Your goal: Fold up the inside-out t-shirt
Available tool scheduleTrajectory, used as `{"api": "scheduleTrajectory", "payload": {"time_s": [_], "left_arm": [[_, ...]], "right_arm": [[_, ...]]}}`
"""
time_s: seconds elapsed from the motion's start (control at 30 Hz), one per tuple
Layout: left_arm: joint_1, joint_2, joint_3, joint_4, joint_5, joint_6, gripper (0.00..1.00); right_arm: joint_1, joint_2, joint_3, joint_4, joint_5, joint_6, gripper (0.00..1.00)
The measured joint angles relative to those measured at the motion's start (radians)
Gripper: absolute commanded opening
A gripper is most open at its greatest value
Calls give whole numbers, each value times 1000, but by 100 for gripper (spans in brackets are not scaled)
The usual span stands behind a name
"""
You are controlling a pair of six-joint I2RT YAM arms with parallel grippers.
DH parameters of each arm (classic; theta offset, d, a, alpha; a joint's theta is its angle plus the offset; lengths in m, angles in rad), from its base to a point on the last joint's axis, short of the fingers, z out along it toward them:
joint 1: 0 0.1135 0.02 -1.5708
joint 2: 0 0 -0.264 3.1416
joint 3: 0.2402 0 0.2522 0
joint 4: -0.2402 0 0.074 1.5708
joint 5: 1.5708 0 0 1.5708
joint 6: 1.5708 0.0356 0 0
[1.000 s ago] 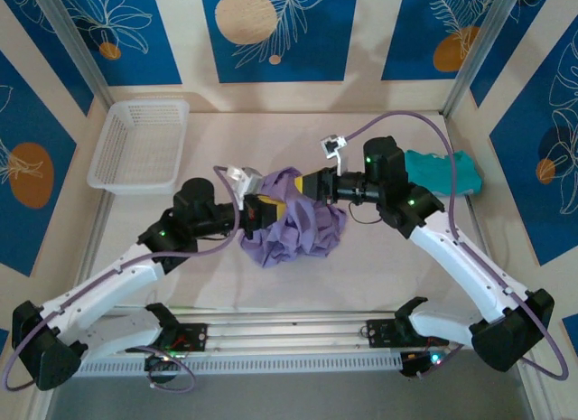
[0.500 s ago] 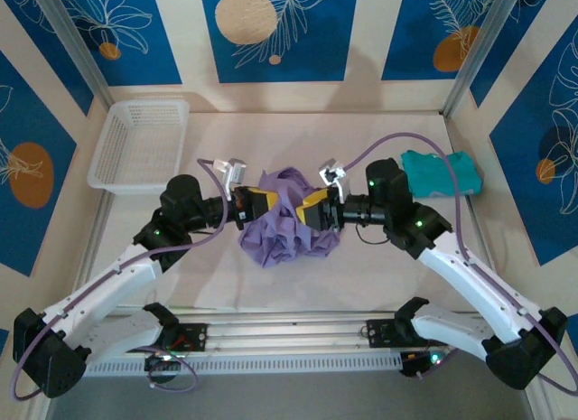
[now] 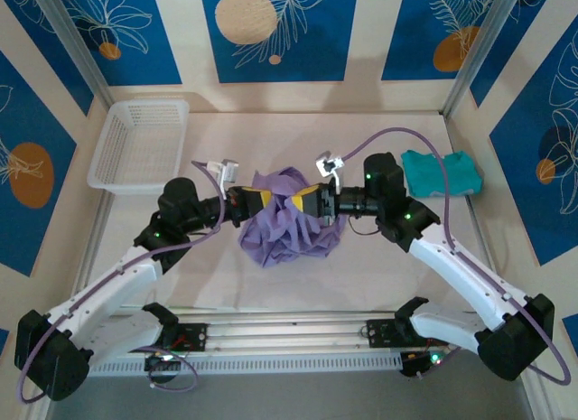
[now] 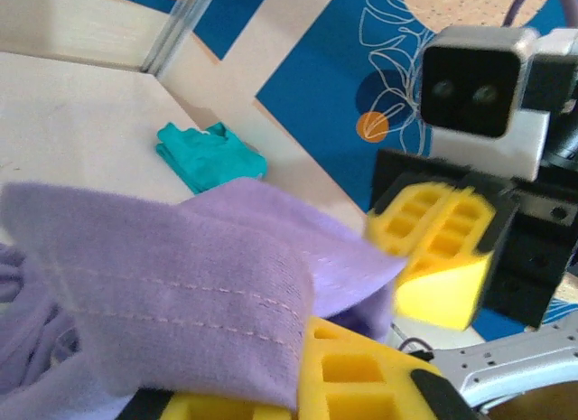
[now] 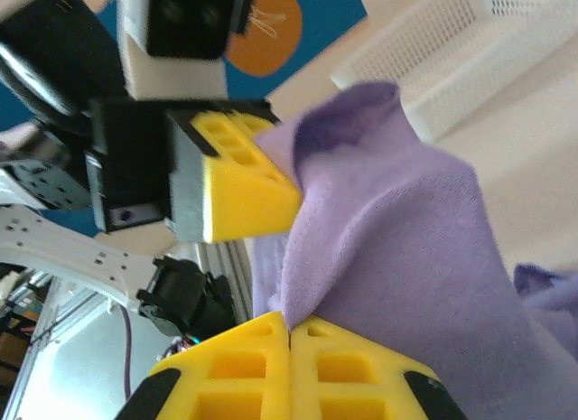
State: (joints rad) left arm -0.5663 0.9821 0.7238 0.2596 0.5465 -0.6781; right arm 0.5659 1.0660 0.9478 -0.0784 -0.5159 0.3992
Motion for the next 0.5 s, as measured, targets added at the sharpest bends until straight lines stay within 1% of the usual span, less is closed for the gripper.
{"api": "scheduleTrajectory", "payload": {"time_s": [0.03,0.1,0.27,0.37,0.43,0.5], "left_arm": [[10,-4,-14,11,-3,-10,26],[25,-10,-34,23,-7,-27,34],[34,-17,-43,5,-20,-19,49],[34,-45,-42,-66,-61,23,62],[34,-75,-29,-158,-121,69,70],[34,-108,-10,-244,-190,113,75]], "right_arm": [[-11,0,-8,35,-26,23,0],[-26,0,-20,93,-70,63,0],[-30,15,-23,207,-148,136,0],[-31,32,-23,246,-171,159,0],[-32,42,-23,254,-175,171,0],[-32,51,-23,260,-178,178,0]]}}
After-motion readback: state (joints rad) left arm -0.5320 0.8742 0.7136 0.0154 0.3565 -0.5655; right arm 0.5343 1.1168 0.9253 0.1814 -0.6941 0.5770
